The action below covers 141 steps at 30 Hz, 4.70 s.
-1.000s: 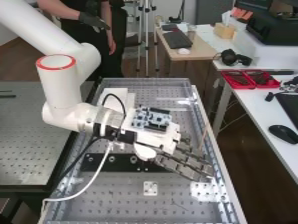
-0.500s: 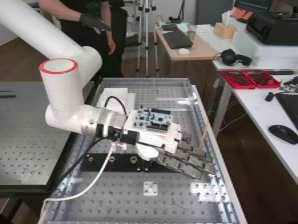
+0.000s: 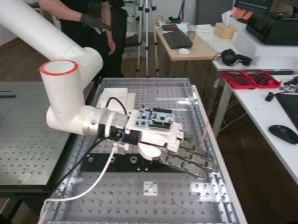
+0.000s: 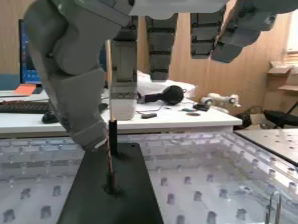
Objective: Grab the drill bit and place it in the clear container
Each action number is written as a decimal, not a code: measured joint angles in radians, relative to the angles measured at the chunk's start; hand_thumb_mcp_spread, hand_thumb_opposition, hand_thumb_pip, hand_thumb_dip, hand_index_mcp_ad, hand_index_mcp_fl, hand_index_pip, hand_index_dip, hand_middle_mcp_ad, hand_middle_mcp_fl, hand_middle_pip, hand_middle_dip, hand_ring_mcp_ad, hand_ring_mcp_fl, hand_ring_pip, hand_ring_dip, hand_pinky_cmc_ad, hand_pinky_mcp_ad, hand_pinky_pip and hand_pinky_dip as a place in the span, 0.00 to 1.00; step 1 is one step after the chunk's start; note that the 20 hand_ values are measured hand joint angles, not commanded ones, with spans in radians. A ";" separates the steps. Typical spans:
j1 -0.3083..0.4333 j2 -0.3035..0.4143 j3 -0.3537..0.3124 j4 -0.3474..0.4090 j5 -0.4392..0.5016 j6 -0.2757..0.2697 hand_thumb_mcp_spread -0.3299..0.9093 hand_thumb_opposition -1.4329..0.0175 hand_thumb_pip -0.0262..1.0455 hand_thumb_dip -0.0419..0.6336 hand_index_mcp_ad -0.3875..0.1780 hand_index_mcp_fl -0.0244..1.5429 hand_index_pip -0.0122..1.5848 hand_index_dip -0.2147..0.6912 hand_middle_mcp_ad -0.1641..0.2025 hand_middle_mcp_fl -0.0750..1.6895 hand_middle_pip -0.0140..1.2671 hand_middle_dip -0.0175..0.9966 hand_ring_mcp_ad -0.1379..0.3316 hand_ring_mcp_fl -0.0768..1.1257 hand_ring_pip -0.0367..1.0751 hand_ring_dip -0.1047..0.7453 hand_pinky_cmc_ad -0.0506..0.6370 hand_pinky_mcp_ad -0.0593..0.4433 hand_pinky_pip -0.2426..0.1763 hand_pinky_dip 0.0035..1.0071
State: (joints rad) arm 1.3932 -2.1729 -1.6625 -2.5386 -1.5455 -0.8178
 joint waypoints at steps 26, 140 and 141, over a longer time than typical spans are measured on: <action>-0.012 -0.006 0.005 0.003 -0.027 0.007 0.72 0.41 0.49 0.36 0.44 0.29 0.76 0.43 0.59 0.15 0.12 0.20 0.75 0.07 0.11 0.12 0.49 0.42 0.35 0.18; 0.034 0.287 -0.075 0.089 -0.082 0.068 0.79 0.29 0.43 0.37 0.36 0.62 0.61 0.39 0.59 0.25 0.12 0.22 0.74 0.13 0.12 0.16 0.58 0.42 0.40 0.18; 0.040 0.295 -0.078 0.090 -0.086 0.069 0.79 0.28 0.43 0.37 0.36 0.62 0.60 0.39 0.59 0.25 0.12 0.22 0.74 0.13 0.12 0.16 0.58 0.42 0.40 0.18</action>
State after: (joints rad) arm 1.4328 -1.8774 -1.7405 -2.4485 -1.6317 -0.7490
